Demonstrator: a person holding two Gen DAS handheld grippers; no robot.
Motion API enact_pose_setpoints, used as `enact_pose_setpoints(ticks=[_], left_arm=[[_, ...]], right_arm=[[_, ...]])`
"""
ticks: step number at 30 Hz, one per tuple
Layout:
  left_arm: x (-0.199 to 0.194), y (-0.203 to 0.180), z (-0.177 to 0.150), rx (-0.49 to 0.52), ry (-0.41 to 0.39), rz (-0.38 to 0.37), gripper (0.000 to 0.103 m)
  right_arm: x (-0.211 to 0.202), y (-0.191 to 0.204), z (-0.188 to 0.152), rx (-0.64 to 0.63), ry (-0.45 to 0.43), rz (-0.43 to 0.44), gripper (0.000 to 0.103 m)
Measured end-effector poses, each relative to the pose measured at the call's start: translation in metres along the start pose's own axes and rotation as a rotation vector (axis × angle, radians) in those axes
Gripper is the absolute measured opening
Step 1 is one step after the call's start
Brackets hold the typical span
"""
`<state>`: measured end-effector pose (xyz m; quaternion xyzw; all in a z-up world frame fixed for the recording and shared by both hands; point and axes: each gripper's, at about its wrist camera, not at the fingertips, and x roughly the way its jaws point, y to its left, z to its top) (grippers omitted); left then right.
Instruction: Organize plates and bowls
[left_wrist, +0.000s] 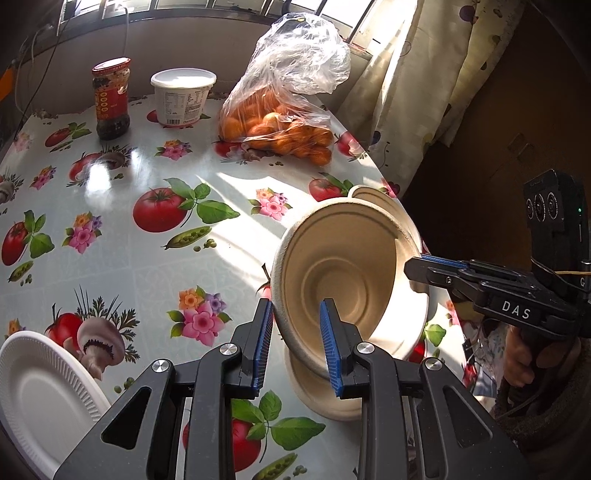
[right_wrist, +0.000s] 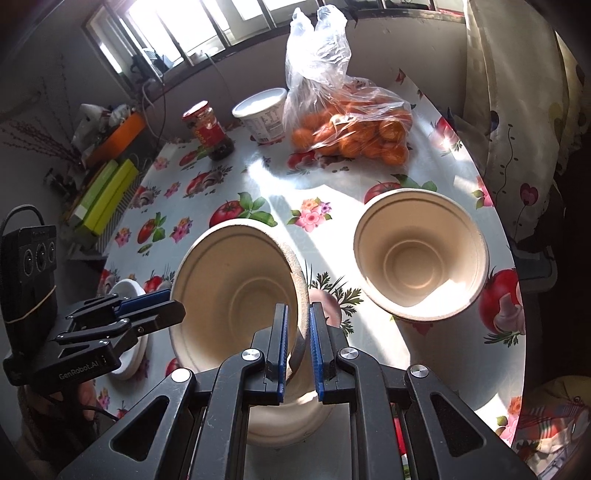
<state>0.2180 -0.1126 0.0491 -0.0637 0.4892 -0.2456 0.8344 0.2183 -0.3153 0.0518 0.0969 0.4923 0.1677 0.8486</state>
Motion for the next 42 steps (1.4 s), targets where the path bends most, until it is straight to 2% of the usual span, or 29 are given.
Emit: enact_pose_setpoints(ticks=[14,28,42], left_arm=[[0.009,-0.010,-0.022,0.019,0.041,0.010,0.027],[0.020,-0.016,-0.039,0.055,0.064,0.060,0.027],[0.026,-0.018,-0.041,0.056,0.080,0.061,0.027]], right_arm=[[-0.001,-0.006,-0.028,0.034,0.013,0.001,0.012],[0.010,-0.013,-0.049,0.064,0.040,0.015,0.012],[0.017,-0.022,-0.053,0.084,0.051,0.016,0.013]])
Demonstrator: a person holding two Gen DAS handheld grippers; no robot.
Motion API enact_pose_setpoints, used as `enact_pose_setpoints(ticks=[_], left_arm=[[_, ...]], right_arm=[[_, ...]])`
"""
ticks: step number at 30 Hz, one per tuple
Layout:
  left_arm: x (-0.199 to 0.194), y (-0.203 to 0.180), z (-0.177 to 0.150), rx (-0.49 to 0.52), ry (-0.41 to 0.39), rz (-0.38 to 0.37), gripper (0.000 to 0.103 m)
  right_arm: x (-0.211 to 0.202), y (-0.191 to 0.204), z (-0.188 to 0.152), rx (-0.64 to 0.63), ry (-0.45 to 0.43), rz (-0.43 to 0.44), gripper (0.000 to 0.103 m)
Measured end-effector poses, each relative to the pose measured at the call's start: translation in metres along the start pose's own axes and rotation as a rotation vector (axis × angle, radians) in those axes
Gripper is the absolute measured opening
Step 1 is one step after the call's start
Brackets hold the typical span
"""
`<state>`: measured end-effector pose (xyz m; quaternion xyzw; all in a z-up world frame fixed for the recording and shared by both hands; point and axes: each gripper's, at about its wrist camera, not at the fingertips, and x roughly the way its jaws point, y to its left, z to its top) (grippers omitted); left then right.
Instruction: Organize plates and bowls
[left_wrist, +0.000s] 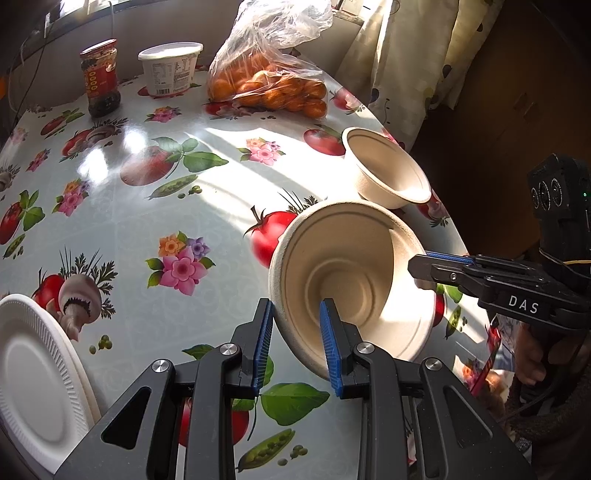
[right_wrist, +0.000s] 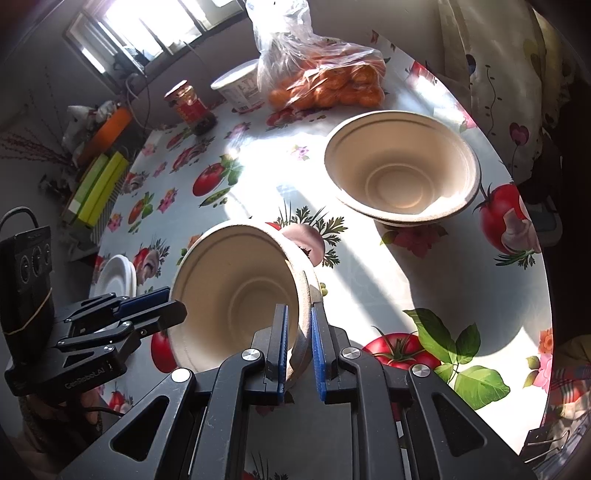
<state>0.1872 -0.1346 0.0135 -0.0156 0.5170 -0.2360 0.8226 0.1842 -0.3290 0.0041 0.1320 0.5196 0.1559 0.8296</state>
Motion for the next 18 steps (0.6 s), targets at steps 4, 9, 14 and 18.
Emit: enact_pose_setpoints(ticks=[4,9,14,18], left_arm=[[-0.0011,-0.0015,-0.0001,0.008,-0.004,0.003,0.027],[-0.0013,-0.0013,-0.0002,-0.001,-0.002,-0.001,0.027],[-0.0010,0.0004,-0.0002,-0.009,0.001,-0.003,0.027],[-0.0007,0.0010,-0.0004,-0.012,0.003,-0.004,0.027]], right_arm=[[0.0007,-0.0002,-0.0002,-0.002,-0.004,-0.008,0.014],[0.0011,0.0006,0.0000,-0.010,-0.007,-0.015,0.014],[0.0008,0.0045,0.0009,-0.023,-0.017,-0.031,0.014],[0.0005,0.0074,-0.0006,-0.035,-0.025,-0.046,0.014]])
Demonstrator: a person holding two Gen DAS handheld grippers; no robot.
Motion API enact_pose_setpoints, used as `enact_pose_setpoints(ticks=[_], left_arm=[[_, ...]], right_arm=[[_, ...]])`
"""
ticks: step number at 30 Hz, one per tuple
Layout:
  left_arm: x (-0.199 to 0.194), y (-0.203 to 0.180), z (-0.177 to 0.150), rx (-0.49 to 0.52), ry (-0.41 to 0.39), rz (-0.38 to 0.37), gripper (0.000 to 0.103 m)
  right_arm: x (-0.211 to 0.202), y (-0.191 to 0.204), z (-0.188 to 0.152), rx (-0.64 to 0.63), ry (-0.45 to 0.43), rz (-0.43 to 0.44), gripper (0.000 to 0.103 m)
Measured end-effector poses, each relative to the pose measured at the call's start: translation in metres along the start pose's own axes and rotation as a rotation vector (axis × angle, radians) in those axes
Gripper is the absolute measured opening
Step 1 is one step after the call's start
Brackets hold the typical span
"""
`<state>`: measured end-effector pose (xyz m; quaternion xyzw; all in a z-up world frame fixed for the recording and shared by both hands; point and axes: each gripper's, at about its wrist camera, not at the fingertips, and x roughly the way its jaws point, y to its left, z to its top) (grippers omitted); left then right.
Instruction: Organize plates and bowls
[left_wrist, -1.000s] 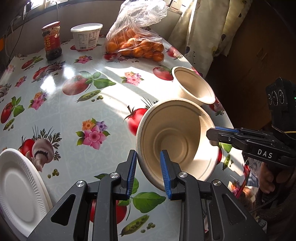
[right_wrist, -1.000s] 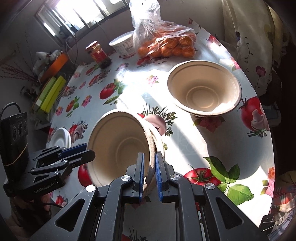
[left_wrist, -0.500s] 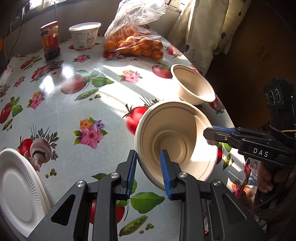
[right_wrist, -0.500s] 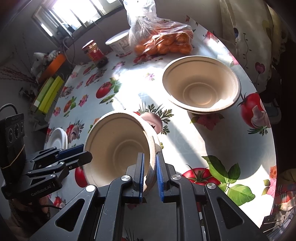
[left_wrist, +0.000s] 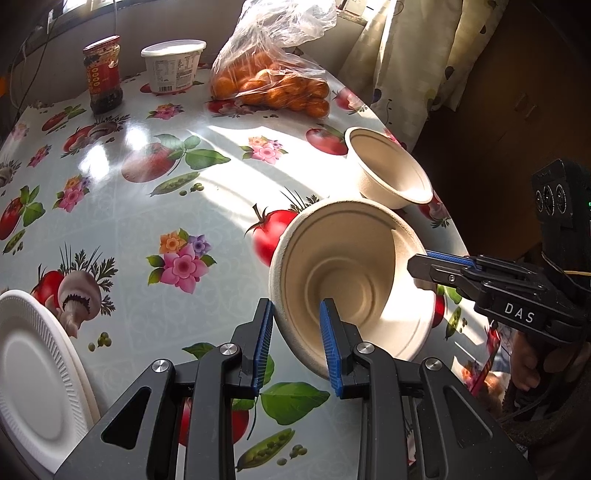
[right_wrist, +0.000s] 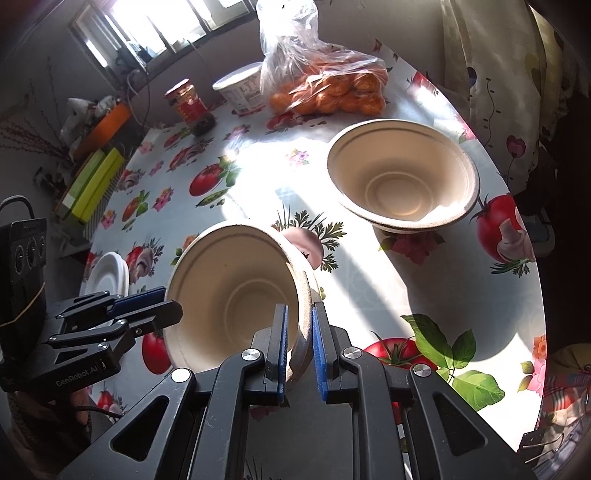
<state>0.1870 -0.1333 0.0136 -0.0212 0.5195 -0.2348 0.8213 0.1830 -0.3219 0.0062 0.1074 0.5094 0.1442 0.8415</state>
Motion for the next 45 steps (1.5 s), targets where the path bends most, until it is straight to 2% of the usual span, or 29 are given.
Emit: enact_pose_setpoints(ticks=[9,19,28,31,39,45], left_arm=[[0.001,0.001,0.000,-0.008,0.002,-0.003,0.027],[0.003,0.002,0.001,-0.010,0.006,-0.003,0.027],[0.001,0.004,0.004,-0.018,-0.006,0.036,0.028],[-0.007,0.004,0.007,-0.020,-0.032,0.031,0.028],[-0.035,-0.011,0.042,0.040,-0.121,0.012,0.028],[-0.024,-0.025,0.079,0.076,-0.129,0.051,0.028]], right_arm=[[0.001,0.005,-0.001,-0.026,-0.009,-0.039,0.015],[0.001,0.007,-0.002,-0.032,-0.014,-0.065,0.022],[-0.002,0.006,-0.003,-0.029,-0.022,-0.072,0.023],[-0.008,0.005,-0.004,-0.031,-0.045,-0.075,0.024],[-0.040,-0.018,0.003,0.007,-0.144,-0.104,0.029],[-0.055,-0.046,0.015,0.066,-0.195,-0.170,0.029]])
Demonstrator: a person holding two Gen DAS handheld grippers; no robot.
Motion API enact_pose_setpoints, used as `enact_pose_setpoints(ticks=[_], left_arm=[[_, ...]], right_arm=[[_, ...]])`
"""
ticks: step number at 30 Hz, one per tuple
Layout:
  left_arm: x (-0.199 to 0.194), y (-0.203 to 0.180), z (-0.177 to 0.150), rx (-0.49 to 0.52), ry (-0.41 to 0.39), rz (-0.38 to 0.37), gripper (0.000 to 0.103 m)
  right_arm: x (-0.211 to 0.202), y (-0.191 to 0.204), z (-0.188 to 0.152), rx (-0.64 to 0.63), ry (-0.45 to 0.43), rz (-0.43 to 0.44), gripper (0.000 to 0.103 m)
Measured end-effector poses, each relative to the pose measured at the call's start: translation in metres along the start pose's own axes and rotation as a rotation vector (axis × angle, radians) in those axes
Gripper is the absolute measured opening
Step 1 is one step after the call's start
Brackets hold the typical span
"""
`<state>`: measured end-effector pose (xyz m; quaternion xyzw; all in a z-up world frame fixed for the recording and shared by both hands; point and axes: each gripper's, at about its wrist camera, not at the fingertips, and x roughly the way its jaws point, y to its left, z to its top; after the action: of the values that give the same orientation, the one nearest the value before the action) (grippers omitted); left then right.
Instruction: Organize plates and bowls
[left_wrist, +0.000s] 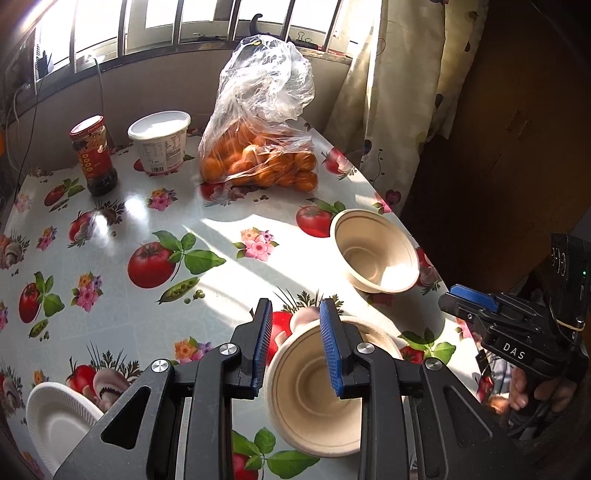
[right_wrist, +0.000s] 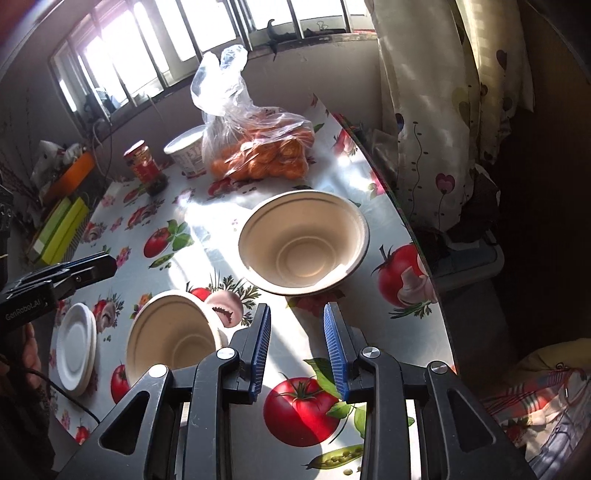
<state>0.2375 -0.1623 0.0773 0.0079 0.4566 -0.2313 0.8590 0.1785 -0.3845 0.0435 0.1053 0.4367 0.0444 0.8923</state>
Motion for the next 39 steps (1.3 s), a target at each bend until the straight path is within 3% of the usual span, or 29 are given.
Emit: enact_pose_setpoints(ticks=[7,21,33,39], left_arm=[[0.034,-0.022,0.019,0.055,0.021,0.094,0.028],[0.080,-0.053,0.046,0.118,0.077,0.092,0.028],[0.107,-0.059,0.052,0.099,0.131,0.059,0.028],[0.115,-0.061,0.051,0.113,0.143,0.057,0.028]], right_arm=[[0.006,-0.028,0.013,0.039,-0.021,-0.061,0.029],[0.038,-0.053,0.033,0.057,-0.010,-0.065,0.029],[0.061,-0.053,0.039,0.053,0.027,-0.062,0.029],[0.069,-0.055,0.040,0.065,0.043,-0.056,0.022]])
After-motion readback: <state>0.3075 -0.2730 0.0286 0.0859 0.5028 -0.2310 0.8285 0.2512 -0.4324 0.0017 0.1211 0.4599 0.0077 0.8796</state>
